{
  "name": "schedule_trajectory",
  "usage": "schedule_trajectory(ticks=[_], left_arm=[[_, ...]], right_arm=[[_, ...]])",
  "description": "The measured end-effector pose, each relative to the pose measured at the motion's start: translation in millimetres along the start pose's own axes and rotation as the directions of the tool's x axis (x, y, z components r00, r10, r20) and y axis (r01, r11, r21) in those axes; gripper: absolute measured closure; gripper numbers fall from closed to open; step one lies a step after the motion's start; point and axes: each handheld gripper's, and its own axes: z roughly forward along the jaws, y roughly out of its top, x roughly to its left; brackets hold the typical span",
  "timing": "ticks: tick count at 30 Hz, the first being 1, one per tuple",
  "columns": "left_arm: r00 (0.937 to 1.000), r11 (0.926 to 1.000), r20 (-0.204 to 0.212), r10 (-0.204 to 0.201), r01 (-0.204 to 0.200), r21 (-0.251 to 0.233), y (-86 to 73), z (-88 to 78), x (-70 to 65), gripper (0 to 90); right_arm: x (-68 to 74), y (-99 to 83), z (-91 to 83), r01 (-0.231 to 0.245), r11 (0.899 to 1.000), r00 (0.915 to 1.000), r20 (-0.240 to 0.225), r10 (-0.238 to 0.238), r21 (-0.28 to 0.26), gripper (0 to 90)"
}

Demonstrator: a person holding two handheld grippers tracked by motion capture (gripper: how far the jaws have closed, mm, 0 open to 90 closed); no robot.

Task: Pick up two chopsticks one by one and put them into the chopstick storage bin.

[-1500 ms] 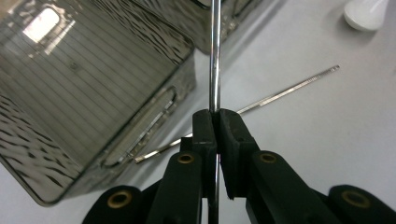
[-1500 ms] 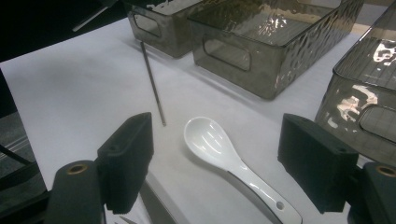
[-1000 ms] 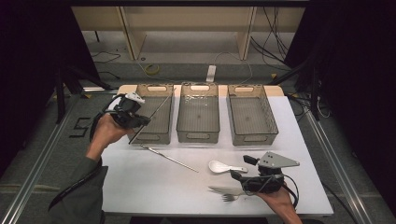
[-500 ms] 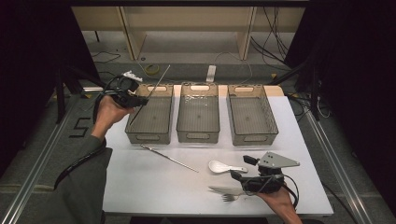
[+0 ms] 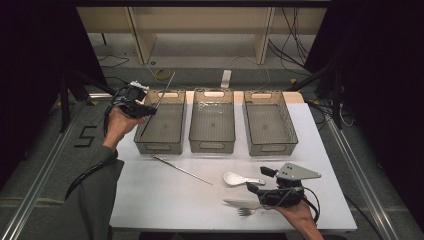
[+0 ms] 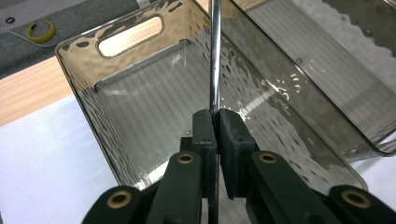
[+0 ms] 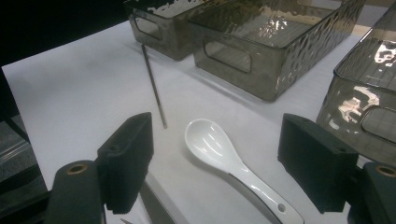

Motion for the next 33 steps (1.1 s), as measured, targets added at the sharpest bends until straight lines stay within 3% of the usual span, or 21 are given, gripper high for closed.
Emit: schedule_trajectory(ticks=[9,22,24,27,29,33], left_arm=[[0.9998,0.9998,-0.018,-0.006,0.006,0.016,-9.2,9.7,3.3,84.9],[0.9964,0.9958,-0.015,-0.084,0.084,0.035,-24.0,24.0,9.9,82.9],[0.9949,0.9946,-0.006,-0.101,0.101,0.024,-26.0,24.7,10.9,77.2],[0.9960,0.9952,-0.019,-0.087,0.088,0.042,-26.0,23.1,6.7,60.9],[0.9950,0.9945,0.002,-0.100,0.100,0.031,-25.8,17.5,2.8,54.4],[0.9975,0.9979,0.026,-0.065,0.065,0.006,-29.1,0.0,-11.0,40.3]], right_arm=[[0.1,0.0,0.3,0.001,1.000,1.0000,0.000,-0.001,0.001,27.6],[0.4,-0.1,-0.4,0.005,1.000,1.0000,0.003,-0.005,0.002,27.6],[0.0,-0.1,-0.1,0.002,1.000,1.0000,0.000,-0.002,0.001,27.6],[0.0,-0.2,-0.1,0.004,1.000,1.0000,0.000,-0.004,0.004,27.6],[-0.1,-0.2,-0.4,0.004,1.000,1.0000,0.002,-0.004,0.003,27.6],[-0.1,-0.3,-0.5,0.002,1.000,1.0000,0.001,-0.002,0.003,27.6]])
